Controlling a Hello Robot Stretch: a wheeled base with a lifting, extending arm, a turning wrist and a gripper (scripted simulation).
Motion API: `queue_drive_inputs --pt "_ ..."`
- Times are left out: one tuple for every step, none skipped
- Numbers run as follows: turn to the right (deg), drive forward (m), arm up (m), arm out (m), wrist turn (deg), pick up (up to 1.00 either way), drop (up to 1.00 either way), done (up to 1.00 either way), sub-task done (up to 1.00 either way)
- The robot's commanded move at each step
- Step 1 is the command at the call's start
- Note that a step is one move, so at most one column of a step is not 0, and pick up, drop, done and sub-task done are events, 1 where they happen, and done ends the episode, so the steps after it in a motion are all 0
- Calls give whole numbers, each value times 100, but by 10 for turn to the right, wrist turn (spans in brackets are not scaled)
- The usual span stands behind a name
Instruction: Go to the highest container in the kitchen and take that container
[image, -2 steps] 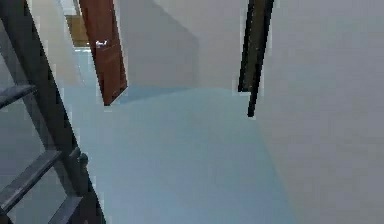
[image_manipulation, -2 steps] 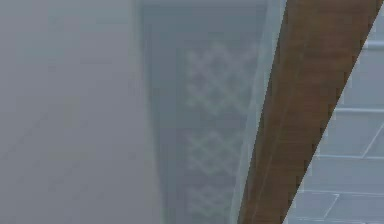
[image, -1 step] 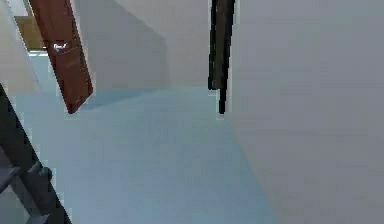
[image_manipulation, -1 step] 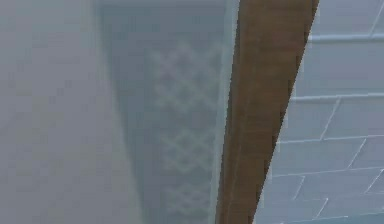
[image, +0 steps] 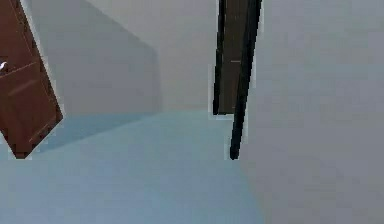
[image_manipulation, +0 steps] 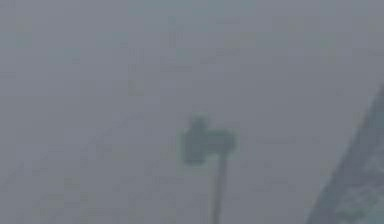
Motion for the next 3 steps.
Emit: queue_drive_inputs --pt "0 100 0 0 0 0 0 0 0" --pt "0 80 0 0 0 0 0 0 0" --pt "390 0 0 0 0 0 0 0 0"
